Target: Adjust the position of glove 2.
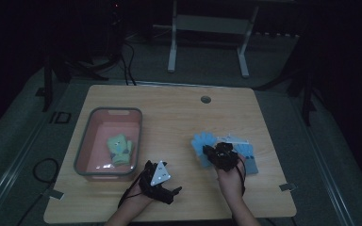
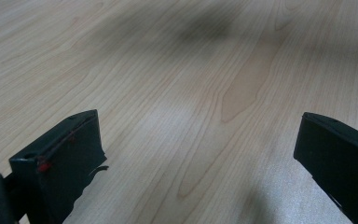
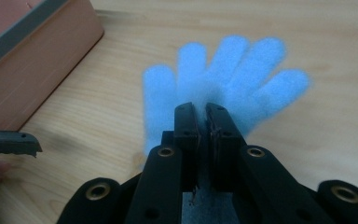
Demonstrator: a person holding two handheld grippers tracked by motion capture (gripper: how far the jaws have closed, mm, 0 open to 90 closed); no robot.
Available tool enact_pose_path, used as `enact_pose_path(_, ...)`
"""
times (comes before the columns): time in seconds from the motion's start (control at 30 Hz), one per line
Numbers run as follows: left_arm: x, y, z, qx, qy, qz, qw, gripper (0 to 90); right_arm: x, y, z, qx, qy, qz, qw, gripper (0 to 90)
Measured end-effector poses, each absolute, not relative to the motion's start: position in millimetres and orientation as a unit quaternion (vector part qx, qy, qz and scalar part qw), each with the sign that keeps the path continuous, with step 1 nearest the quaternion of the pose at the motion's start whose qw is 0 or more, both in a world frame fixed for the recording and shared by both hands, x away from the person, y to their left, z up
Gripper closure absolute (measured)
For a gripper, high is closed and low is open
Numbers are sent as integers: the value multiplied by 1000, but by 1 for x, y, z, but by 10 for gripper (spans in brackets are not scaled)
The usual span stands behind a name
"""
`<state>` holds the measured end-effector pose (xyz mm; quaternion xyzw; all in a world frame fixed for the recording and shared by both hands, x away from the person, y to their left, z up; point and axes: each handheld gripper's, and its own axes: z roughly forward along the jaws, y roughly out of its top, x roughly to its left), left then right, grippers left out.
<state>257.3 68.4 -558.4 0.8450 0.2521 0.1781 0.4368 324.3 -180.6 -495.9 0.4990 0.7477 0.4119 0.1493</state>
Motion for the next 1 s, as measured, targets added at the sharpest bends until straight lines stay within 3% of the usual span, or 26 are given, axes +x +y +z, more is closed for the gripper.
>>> enact_pose_path(0.3, 257, 68, -559, 845, 253, 174, 438, 16, 327, -177, -528, 537, 741, 376, 150, 830)
enact_pose_path(0.53, 257, 68, -559, 846, 248, 173, 439, 16, 330, -170, -549, 546, 748, 352, 136, 735)
enact_pose_path(0.67, 256, 69, -558, 845, 246, 172, 443, 16, 328, -167, -548, 538, 751, 358, 135, 656)
enact_pose_path(1.0, 256, 72, -557, 843, 246, 175, 446, 16, 332, -169, -537, 439, 808, 363, 153, 628)
